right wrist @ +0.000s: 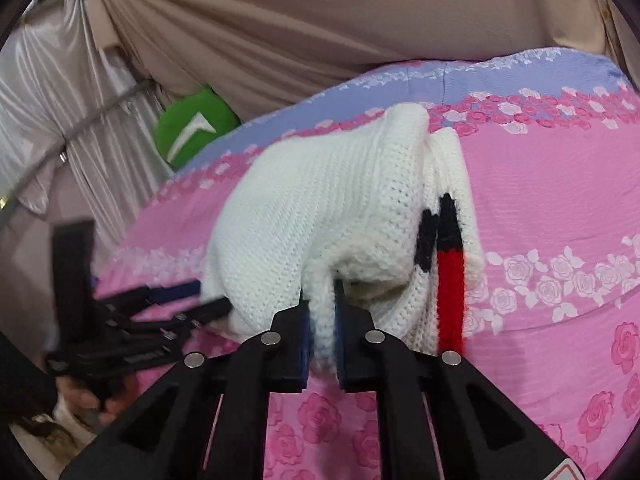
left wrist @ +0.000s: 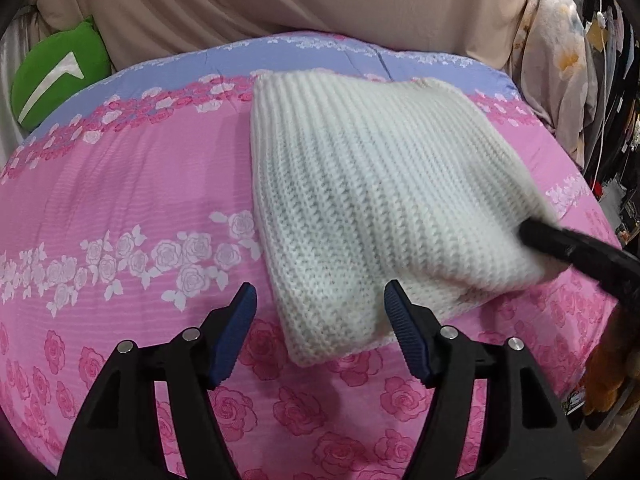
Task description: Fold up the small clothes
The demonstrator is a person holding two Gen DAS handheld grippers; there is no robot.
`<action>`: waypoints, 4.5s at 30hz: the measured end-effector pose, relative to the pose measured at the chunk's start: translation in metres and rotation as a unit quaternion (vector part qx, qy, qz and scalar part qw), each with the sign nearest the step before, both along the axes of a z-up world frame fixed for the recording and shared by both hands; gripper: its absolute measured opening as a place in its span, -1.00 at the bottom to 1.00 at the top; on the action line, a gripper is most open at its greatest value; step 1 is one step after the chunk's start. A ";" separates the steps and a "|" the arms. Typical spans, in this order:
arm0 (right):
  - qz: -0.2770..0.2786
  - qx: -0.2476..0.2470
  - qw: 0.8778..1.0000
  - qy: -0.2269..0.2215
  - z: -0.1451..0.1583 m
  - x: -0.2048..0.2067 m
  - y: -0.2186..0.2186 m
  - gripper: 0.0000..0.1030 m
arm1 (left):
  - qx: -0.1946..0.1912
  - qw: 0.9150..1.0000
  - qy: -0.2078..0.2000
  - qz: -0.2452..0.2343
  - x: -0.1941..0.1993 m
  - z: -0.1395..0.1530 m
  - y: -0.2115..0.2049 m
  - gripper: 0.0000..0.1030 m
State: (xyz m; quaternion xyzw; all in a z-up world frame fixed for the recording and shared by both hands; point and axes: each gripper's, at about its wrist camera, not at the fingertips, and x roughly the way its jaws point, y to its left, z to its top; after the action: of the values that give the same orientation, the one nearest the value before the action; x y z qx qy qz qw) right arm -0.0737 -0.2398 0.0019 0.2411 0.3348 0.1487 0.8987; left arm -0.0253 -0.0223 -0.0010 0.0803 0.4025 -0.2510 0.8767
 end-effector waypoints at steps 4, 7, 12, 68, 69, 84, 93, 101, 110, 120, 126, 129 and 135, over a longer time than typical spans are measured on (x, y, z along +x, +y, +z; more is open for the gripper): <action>-0.013 0.060 0.997 -0.044 0.017 -0.022 -0.035 -0.85 | -0.014 1.000 0.025 -0.001 0.003 -0.011 0.011 0.25; -0.041 0.004 0.997 0.065 -0.037 -0.001 -0.039 -0.85 | -0.003 1.000 0.021 -0.005 0.002 -0.015 0.006 0.25; -0.036 0.031 0.997 0.055 -0.032 -0.009 -0.037 -0.78 | 0.000 1.000 0.018 -0.007 -0.002 -0.012 0.007 0.25; -0.081 0.041 0.994 0.062 -0.025 0.003 -0.039 0.11 | 0.015 0.999 -0.040 0.028 0.007 0.006 -0.007 0.47; -0.080 0.037 0.994 0.061 -0.025 0.002 -0.036 0.11 | 0.019 0.999 -0.035 0.032 0.008 0.001 -0.002 0.47; 0.017 0.029 0.999 -0.014 0.036 0.041 0.016 -0.82 | -0.011 0.999 -0.017 0.041 0.014 0.000 0.031 0.55; -0.033 0.010 0.999 0.026 0.012 0.028 -0.010 -0.82 | -0.060 0.995 -0.050 0.060 0.007 0.041 0.065 0.55; -0.064 0.030 0.996 0.045 -0.018 0.001 -0.034 -0.53 | -0.056 0.998 -0.026 0.003 0.006 0.025 0.026 0.56; -0.071 0.046 0.995 0.049 -0.013 0.027 -0.044 -0.32 | -0.012 1.000 0.006 0.008 0.021 -0.018 0.007 0.63; -0.099 0.056 0.992 0.053 -0.015 0.003 -0.069 0.06 | 0.001 1.000 0.001 0.002 0.023 -0.020 0.008 0.68; -0.078 0.022 0.995 0.050 -0.013 0.048 -0.061 0.18 | 0.002 1.000 0.001 0.006 0.024 -0.020 0.007 0.69; -0.044 0.018 0.996 0.073 -0.030 0.073 -0.042 0.15 | 0.001 1.000 0.005 0.008 0.025 -0.020 0.009 0.70; -0.021 -0.007 0.999 0.044 -0.013 0.087 -0.023 -0.51 | 0.000 1.000 0.004 0.016 0.024 -0.015 0.010 0.66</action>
State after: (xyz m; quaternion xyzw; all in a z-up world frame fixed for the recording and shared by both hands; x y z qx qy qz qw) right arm 0.0137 -0.2626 -0.0114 0.2482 0.3697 0.1163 0.8878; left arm -0.0008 -0.0124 -0.0160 0.0726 0.4075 -0.2377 0.8787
